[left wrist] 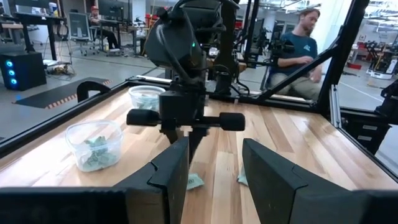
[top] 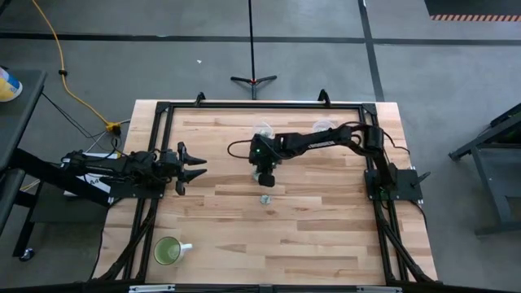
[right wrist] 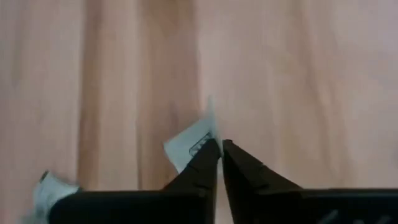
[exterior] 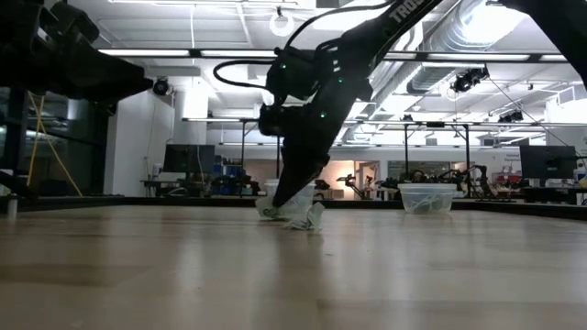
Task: Pick and place Stevia / Truvia into bins
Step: Put the stevia packet into the right transparent container, then put the stevia packet into the left transparent container
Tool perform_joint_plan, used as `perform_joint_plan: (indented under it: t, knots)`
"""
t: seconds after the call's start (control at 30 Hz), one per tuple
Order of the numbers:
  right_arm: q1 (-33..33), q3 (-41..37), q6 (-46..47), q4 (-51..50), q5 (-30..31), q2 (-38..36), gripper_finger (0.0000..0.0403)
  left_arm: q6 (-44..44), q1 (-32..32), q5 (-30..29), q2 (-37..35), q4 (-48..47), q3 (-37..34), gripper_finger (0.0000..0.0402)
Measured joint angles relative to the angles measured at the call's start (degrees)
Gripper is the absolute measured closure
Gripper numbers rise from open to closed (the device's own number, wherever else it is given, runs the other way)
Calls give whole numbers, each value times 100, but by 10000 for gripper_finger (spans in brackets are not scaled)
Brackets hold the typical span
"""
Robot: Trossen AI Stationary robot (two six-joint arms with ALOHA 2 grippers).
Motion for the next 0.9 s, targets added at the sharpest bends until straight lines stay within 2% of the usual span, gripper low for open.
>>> perform_joint_plan:
  t: [0.03, 0.13, 0.4, 0.53, 0.6, 0.67, 0.77, 0.83, 0.9]
  knots:
    - [-14, 0, 230, 17, 87, 0, 391, 0, 0, -1, 2, -4, 0, 215]
    - [-26, 0, 547, -324, 381, -134, 385, 0, -2, -1, 2, -4, 2, 215]
    - [28, 4, 683, -2771, 2243, -1235, 401, 0, -2, -1, 2, -2, 2, 215]
    - [-287, -53, 891, -3657, 3128, -1852, 402, 0, 0, -1, 2, -2, 1, 215]
    - [-551, -222, 962, -3766, 3261, -2090, 402, 0, -2, -1, 2, -2, 2, 215]
    - [-834, -504, 988, -3693, 3142, -2315, 402, 0, 0, -1, 2, -2, 2, 215]
    - [-1206, -1033, 859, -3247, 2485, -2580, 401, 0, -1, 0, 2, -2, 2, 215]
    - [-1378, -1438, 837, -2655, 1695, -2747, 401, 0, -1, -1, 2, -2, 1, 215]
    - [-1442, -1849, 668, -1643, 614, -2854, 399, 0, -2, -3, 2, -2, 2, 215]
